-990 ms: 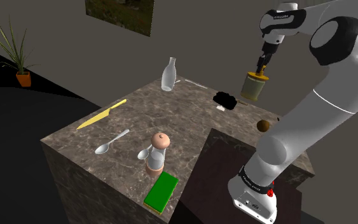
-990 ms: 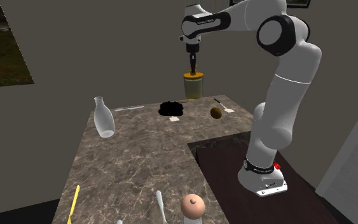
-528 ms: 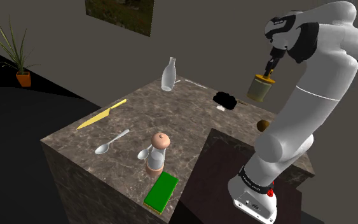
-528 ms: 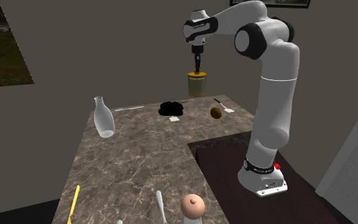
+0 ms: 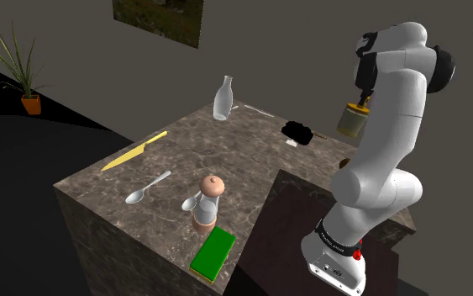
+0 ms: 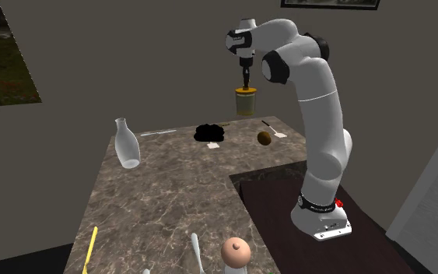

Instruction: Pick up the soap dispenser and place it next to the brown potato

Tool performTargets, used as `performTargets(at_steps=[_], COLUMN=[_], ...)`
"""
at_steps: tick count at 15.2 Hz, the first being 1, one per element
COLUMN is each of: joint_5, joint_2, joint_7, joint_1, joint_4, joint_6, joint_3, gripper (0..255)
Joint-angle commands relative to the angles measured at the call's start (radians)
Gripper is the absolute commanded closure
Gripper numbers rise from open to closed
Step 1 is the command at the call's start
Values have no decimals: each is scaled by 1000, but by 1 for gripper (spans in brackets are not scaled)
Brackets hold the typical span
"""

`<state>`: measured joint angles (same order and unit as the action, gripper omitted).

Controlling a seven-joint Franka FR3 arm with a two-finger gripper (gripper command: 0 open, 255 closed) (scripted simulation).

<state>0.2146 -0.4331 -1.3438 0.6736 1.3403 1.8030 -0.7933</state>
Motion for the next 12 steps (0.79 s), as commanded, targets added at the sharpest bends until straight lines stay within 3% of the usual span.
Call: performTargets(at_steps=[1, 12], joint_5=[38, 42], joint_2=[-53, -52], joint_7=[-33, -36], joint_1=[53, 22], joint_4=[-49, 108], joint_6=[-2, 148], joint_3=[12, 18], gripper=[255, 255])
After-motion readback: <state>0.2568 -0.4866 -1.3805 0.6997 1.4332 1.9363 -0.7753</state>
